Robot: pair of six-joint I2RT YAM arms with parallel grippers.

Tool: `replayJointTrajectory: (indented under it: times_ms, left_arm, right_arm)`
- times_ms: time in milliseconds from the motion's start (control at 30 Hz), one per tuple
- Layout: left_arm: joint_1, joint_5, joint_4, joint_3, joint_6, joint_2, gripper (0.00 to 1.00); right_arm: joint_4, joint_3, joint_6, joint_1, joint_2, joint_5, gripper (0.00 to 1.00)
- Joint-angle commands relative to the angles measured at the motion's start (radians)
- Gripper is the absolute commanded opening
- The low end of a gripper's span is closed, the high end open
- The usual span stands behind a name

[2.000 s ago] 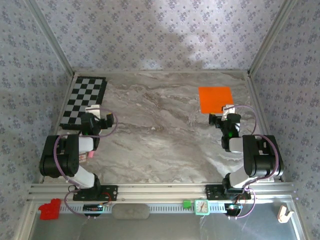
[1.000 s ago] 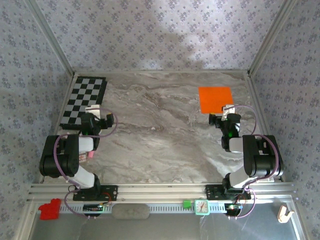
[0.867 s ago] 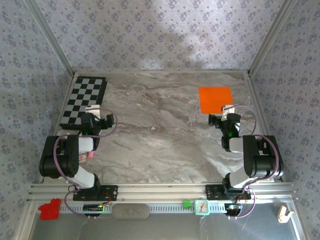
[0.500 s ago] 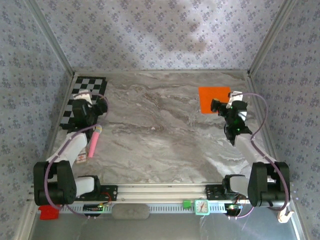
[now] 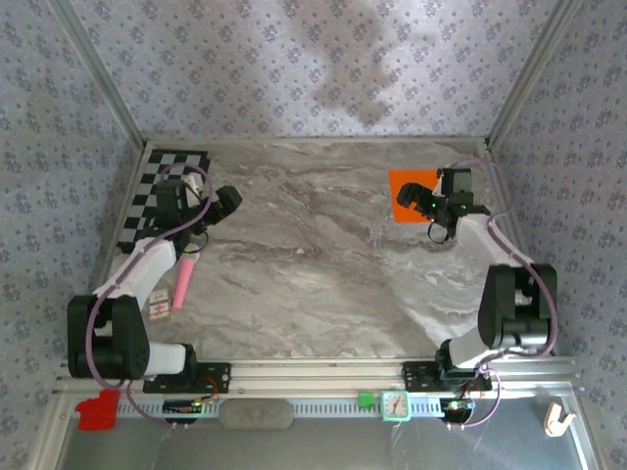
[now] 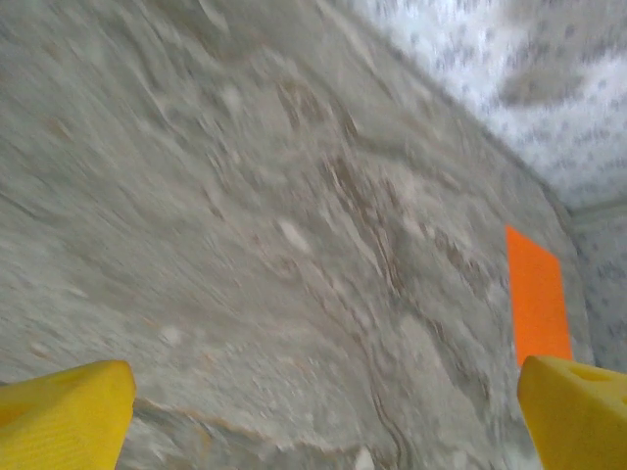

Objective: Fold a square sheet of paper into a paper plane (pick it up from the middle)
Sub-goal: Move the square sheet of paper to the center of the table.

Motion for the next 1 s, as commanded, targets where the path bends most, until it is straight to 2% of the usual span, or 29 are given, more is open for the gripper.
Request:
replayJointTrajectory:
  times_ms: [0, 100, 267, 467, 733, 967]
  left_arm:
    - [-0.041, 0.089, 0.002, 0.042, -0.046, 0.032, 1.0]
    - [-0.066, 0.09, 0.018, 0.044, -0.064, 0.066, 1.0]
    - [-0.09, 0.1, 0.04, 0.053, -0.09, 0.12, 1.0]
    - [-0.109, 0.107, 0.046, 0.067, -0.102, 0.161, 1.0]
    - [-0.112, 0.106, 0.033, 0.083, -0.11, 0.187, 1.0]
    - [-0.112, 0.068, -0.017, 0.098, -0.099, 0.204, 1.0]
  right_arm:
    - [-0.093, 0.131, 0.033, -0.031, 0.118, -0.044, 1.0]
    - [-0.191, 0.291, 0.015, -0.049, 0.266, -0.02, 0.98]
    - [-0.222, 0.444, 0.043, -0.061, 0.465, -0.046, 0.95]
    - [-0.281, 0.564, 0.072, -0.062, 0.589, -0.017, 0.96]
    - [-0.304, 0.539, 0.121, -0.025, 0.626, -0.002, 0.97]
    - [-0.324, 0.422, 0.225, 0.104, 0.559, 0.034, 0.96]
